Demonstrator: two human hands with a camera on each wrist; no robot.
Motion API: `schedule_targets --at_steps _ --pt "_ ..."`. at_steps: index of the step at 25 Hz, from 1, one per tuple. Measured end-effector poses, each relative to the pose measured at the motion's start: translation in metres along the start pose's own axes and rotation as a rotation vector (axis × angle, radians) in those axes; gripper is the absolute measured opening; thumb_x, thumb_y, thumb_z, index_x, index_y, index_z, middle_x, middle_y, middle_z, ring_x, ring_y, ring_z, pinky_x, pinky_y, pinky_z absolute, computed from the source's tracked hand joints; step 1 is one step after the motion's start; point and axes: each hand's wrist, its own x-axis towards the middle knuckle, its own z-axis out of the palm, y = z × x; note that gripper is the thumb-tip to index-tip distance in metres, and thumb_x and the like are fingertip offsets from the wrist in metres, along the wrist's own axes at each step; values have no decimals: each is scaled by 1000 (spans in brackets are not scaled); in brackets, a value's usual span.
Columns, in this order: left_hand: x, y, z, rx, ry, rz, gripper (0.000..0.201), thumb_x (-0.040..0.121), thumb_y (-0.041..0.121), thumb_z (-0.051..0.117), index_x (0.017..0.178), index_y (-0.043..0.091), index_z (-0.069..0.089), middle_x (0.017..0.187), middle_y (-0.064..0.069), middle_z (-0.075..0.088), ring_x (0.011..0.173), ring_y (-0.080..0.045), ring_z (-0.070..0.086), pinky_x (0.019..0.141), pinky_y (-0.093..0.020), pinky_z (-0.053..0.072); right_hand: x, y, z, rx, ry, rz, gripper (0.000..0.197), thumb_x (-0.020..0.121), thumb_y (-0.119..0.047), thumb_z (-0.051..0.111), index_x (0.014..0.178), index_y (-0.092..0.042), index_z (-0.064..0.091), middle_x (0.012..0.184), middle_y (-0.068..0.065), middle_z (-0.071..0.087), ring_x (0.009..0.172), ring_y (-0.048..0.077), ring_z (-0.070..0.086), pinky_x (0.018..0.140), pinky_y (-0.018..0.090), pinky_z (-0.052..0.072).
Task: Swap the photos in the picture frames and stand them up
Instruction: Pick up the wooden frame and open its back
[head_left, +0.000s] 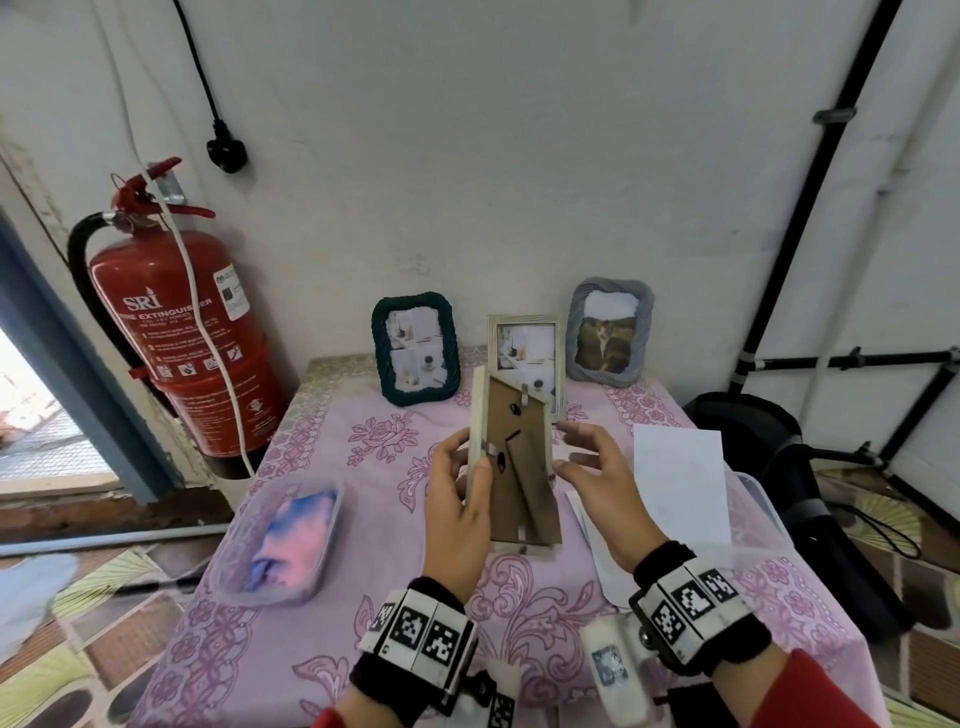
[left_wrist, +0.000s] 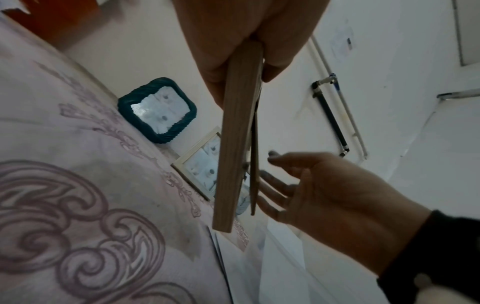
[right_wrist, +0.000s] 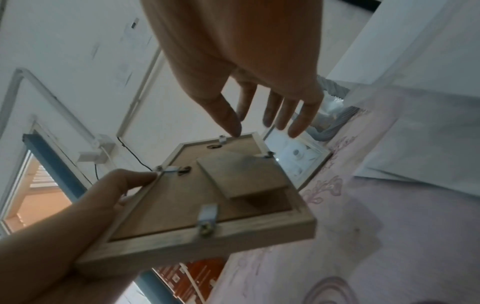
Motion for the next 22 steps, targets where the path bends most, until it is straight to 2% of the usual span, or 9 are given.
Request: schedule_targets --at_steps 2,4,6,9,12,14,17,20,22 --pt "0 -5 -4 -65 13 -43 23 96 11 46 117 21 48 109 -6 63 85 -6 65 72 -23 55 -1 8 -3 -46 23 40 44 89 -3 55 129 -19 47 124 7 46 107 20 49 90 28 44" --pt "1 -12 -9 -134 32 -98 22 97 11 44 116 22 49 104 -5 64 78 -2 65 64 -18 54 -3 14 -3 34 -43 144 44 92 -8 54 134 -17 44 122 11 50 100 20 53 77 25 49" --pt "0 -19 -14 -168 51 -150 25 97 14 44 119 24 48 101 -1 67 81 -6 66 67 -21 56 -3 21 -3 71 -76 180 41 93 -9 52 134 -11 46 116 14 54 95 21 56 70 22 51" --pt "-1 -29 -22 -146 54 -202 23 96 16 46 114 28 50 88 8 71 79 -7 68 66 -22 57 -4 30 -5 35 -86 151 40 91 -7 57 130 -8 51 107 15 57 89 22 58 70 24 52" --pt "-2 -37 -33 -52 51 -256 20 94 10 49 110 20 56 91 2 68 76 -5 66 63 -18 54 -8 38 -6 1 -121 155 40 89 -8 59 128 -12 53 100 9 59 80 16 59 63 17 51" --pt "-2 -43 -42 67 22 -278 22 92 8 52 114 12 58 101 -5 65 85 -10 62 73 -25 55 -9 43 -7 -39 -138 157 39 89 -8 59 127 -13 54 98 8 58 77 13 59 57 13 49" --pt "-2 -51 -54 249 -8 -286 29 89 7 58 118 4 58 104 -13 60 88 -15 56 87 -36 52 -8 48 -4 -97 -154 160 39 88 -6 60 127 -9 55 99 9 56 84 20 58 62 21 51" --pt "-3 -59 -62 324 -31 -310 32 88 5 59 119 1 57 96 -12 62 84 -16 58 82 -28 51 -5 53 0 -159 -185 162 41 86 -3 62 126 -6 55 100 13 59 89 26 59 76 36 54" --pt "-5 -63 -67 361 -51 -328 34 87 5 61 121 4 56 84 -4 61 80 -16 59 80 -27 51 -4 56 3 -188 -217 185 40 85 -1 63 125 -4 55 99 15 60 86 25 60 74 36 56"
